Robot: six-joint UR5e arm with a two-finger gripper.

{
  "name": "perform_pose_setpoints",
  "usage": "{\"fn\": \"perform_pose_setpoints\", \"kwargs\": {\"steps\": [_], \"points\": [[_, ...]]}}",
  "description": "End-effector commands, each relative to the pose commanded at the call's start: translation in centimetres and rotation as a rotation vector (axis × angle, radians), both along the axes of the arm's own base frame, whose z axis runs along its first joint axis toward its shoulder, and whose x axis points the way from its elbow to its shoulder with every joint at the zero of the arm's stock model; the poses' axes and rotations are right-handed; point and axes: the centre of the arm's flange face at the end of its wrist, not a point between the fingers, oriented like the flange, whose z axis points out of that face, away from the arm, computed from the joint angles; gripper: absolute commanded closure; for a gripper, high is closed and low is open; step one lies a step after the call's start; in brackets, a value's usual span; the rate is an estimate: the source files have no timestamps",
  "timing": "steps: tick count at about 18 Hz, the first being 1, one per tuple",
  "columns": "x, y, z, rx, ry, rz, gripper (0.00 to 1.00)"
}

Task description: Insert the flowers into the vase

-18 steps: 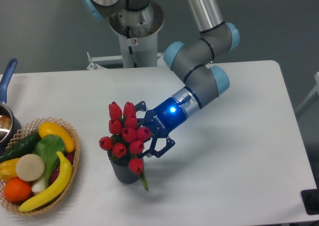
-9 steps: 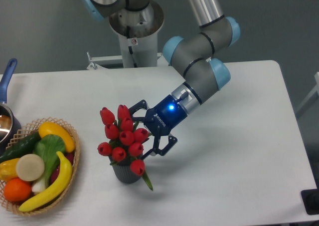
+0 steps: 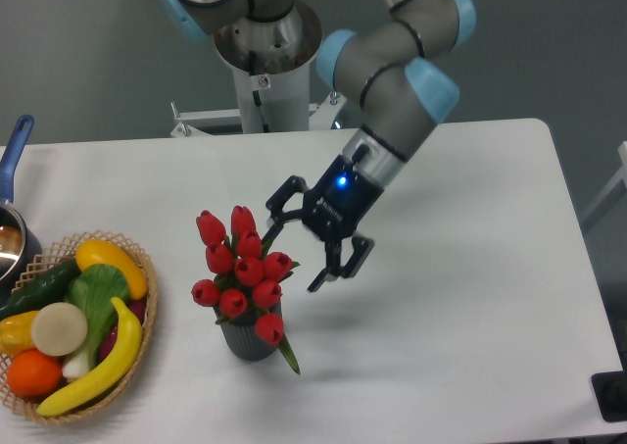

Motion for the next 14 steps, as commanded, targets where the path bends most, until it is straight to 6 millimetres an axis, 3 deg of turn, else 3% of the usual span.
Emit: {"fn": "perform_pose_setpoints", "kwargs": {"steps": [2,7,8,11,14], "points": [[-1.4,-1.2,0.5,-0.015,0.024,0.038,0.0],[-5.4,-7.2,4.4,-0.106,0.163,0.186,0.0],[-5.6,-7.7,5.3,-0.156,0.205,0.209,0.0],[-6.0,-9.9,5.0,-0.323,0.27,0.281,0.0],[-5.0,-11.8,7.0,-0.426,0.321,0.272,0.0]]}}
